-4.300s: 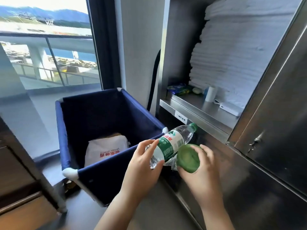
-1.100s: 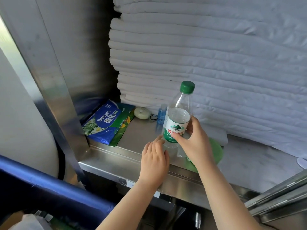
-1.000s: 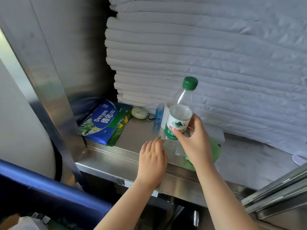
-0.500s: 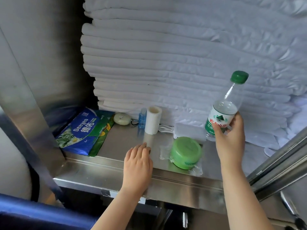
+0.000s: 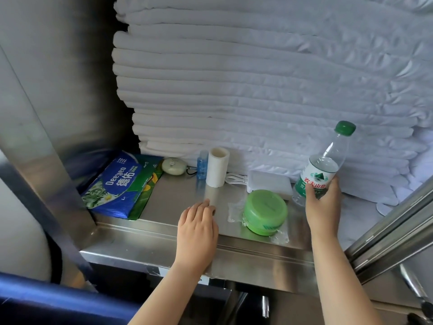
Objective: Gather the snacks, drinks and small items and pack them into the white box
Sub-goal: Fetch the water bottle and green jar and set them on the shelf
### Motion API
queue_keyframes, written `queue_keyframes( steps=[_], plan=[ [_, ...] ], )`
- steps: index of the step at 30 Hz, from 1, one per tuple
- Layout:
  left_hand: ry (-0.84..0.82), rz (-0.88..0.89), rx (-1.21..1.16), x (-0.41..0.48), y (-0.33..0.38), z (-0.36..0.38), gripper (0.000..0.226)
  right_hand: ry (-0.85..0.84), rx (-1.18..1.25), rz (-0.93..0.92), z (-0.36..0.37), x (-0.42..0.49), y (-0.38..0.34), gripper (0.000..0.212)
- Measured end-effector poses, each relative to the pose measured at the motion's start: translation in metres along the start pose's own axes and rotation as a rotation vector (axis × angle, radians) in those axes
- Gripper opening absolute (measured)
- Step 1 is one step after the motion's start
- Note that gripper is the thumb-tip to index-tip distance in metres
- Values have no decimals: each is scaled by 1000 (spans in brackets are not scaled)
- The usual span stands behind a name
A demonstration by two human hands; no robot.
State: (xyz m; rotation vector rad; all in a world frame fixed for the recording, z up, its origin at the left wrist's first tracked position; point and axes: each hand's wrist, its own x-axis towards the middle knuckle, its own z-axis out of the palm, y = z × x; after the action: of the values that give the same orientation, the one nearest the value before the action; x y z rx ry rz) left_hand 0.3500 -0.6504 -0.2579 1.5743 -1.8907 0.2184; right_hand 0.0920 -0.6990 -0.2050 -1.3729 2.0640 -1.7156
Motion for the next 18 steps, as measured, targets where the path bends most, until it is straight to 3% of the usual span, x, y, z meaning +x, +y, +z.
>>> queue_keyframes(
  steps=[3, 10, 15, 18],
  plan=[
    [-2, -4, -2, 0, 1, -1, 31, 62, -38, 68, 3, -3, 5, 56],
    [-5, -14, -10, 0, 3, -4, 33, 19, -4, 64, 11, 2, 7, 43],
    [-13, -15, -6, 0, 4, -4, 34, 25, -14, 73, 14, 4, 9, 49],
    [-16, -13, -4, 1, 5, -3, 34, 16, 3, 120, 12, -1, 3, 63]
  ],
)
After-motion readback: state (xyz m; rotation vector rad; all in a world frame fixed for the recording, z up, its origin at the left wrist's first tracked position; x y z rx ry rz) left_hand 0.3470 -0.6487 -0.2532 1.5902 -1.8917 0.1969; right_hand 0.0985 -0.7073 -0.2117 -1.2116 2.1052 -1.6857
